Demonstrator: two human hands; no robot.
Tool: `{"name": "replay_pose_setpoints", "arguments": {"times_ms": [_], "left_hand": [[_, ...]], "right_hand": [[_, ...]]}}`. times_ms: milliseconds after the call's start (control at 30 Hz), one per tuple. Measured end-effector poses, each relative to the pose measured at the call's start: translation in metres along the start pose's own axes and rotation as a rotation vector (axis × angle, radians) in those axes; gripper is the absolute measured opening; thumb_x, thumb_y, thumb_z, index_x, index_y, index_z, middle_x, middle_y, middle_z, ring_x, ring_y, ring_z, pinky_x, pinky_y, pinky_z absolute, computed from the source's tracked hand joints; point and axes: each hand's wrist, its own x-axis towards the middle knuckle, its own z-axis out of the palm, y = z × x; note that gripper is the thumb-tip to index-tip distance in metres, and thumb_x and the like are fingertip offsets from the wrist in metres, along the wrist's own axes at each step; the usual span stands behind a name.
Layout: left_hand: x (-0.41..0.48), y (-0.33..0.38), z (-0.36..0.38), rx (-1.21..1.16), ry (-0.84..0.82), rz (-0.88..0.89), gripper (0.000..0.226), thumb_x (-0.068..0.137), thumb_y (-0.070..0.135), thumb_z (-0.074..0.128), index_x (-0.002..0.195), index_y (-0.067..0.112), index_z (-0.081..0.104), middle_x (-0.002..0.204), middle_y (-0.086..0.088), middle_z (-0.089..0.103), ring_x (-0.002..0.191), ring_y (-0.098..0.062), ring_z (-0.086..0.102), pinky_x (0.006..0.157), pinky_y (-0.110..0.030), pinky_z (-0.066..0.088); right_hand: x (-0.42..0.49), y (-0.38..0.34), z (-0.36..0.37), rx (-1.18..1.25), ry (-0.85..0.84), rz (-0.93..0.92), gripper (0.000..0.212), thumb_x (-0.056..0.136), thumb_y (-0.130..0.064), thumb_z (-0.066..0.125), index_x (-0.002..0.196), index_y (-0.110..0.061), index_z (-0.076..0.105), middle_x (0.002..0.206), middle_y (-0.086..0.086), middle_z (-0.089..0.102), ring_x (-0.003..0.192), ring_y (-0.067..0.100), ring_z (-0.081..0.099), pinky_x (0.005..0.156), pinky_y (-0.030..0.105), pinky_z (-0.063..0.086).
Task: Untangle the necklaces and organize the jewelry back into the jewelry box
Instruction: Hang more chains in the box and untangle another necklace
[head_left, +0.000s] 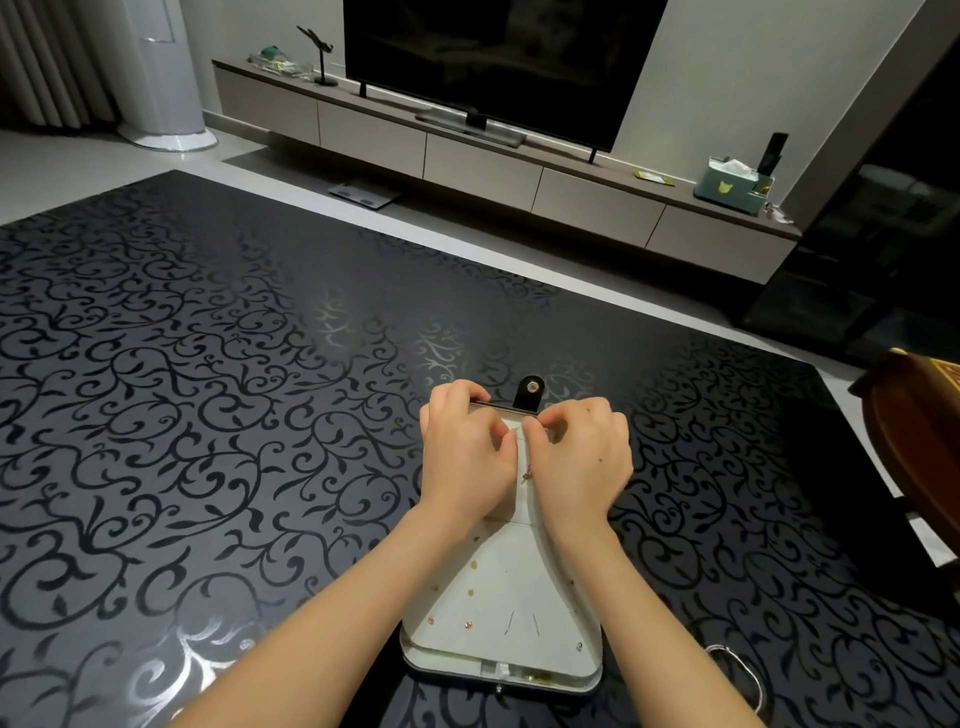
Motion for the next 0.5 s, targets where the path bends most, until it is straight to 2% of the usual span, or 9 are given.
{"name": "replay_pose_setpoints", "arguments": {"times_ms": [100, 200, 333, 500], "left_hand": [[0.000, 0.000, 0.001, 0.013, -0.002, 0.002, 0.017, 0.067, 0.013, 0.071, 0.054, 0.009, 0.060, 0.093, -0.006, 0.056, 0.098, -0.016, 0.040, 0.083, -0.037, 0.034], [-0.001, 0.000, 0.001, 0.031, -0.029, -0.007, 0.017, 0.065, 0.010, 0.074, 0.055, 0.009, 0.060, 0.092, -0.006, 0.056, 0.097, -0.022, 0.047, 0.083, -0.037, 0.035], [-0.001, 0.000, -0.001, 0.046, -0.030, -0.016, 0.016, 0.065, 0.010, 0.072, 0.055, 0.009, 0.059, 0.090, -0.006, 0.055, 0.093, -0.028, 0.053, 0.081, -0.037, 0.035], [0.001, 0.004, -0.001, 0.063, -0.005, -0.056, 0.017, 0.066, 0.011, 0.071, 0.055, 0.010, 0.058, 0.086, -0.003, 0.054, 0.089, -0.025, 0.051, 0.078, -0.036, 0.035]], "right_hand": [[0.004, 0.000, 0.002, 0.042, 0.054, -0.006, 0.012, 0.071, -0.026, 0.074, 0.070, -0.022, 0.063, 0.085, -0.004, 0.056, 0.085, 0.017, 0.048, 0.077, 0.029, 0.035], [0.006, 0.008, 0.003, 0.105, 0.037, -0.007, 0.013, 0.072, -0.017, 0.073, 0.075, -0.021, 0.061, 0.087, -0.006, 0.058, 0.088, 0.018, 0.049, 0.078, 0.023, 0.023], [0.011, 0.015, 0.001, 0.056, -0.013, -0.125, 0.012, 0.072, -0.016, 0.070, 0.079, -0.023, 0.063, 0.084, -0.010, 0.064, 0.087, 0.015, 0.052, 0.076, 0.023, 0.019], [0.010, 0.017, 0.000, 0.152, -0.170, -0.179, 0.017, 0.077, -0.018, 0.064, 0.092, -0.024, 0.063, 0.094, -0.014, 0.064, 0.094, 0.009, 0.052, 0.086, 0.021, 0.017]]}}
